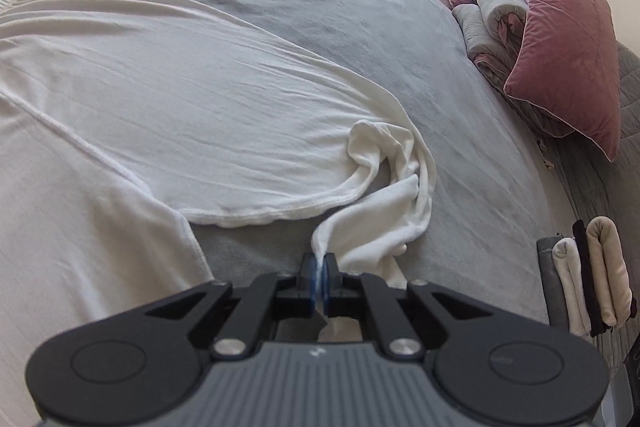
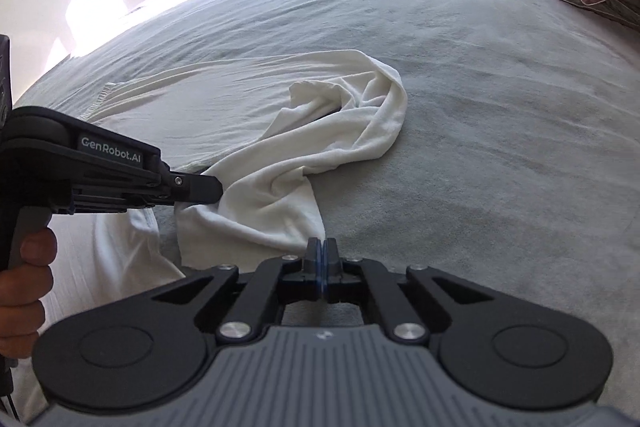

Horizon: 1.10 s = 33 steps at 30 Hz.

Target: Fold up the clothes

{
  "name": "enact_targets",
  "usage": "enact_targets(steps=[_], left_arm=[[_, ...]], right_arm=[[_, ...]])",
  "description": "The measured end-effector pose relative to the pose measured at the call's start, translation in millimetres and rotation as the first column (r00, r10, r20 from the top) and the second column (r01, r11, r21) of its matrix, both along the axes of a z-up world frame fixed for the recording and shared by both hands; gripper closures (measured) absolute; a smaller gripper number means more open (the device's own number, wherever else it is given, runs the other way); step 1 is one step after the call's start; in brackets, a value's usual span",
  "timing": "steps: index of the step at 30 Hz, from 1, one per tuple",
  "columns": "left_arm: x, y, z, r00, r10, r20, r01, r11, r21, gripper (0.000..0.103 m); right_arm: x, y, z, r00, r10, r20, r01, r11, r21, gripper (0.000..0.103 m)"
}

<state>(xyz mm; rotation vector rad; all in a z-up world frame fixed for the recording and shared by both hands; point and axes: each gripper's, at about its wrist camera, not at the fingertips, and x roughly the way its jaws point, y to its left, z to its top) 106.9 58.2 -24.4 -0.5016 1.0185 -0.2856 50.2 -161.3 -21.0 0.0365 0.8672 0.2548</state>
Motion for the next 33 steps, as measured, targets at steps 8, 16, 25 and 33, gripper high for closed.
enact_targets(steps=[8,16,25,33], left_arm=[[-10.1,-30.2,4.5,0.983,-0.174,0.051,0.174,0.985,-0.003,0.073],[-5.3,-25.0,4.0,0.983,-0.167,0.073,0.167,0.986,0.017,0.071],[18.8,-12.7,23.6,0.975,-0.166,0.145,0.141,0.975,0.172,0.070],[103.7,-40.2,26.1,0.918,-0.320,0.232,0.165,0.844,0.510,0.068]], right_arm=[[23.1,-69.0,21.3,0.984,-0.130,0.120,0.164,0.927,-0.336,0.103],[76.4,-120.1,21.3,0.948,-0.167,0.272,0.293,0.795,-0.531,0.103],[110.9,-142.1,12.0,0.913,-0.184,0.364,0.366,0.764,-0.531,0.103],[141.1,-170.2,-8.5,0.879,-0.269,0.394,0.432,0.798,-0.419,0.103]])
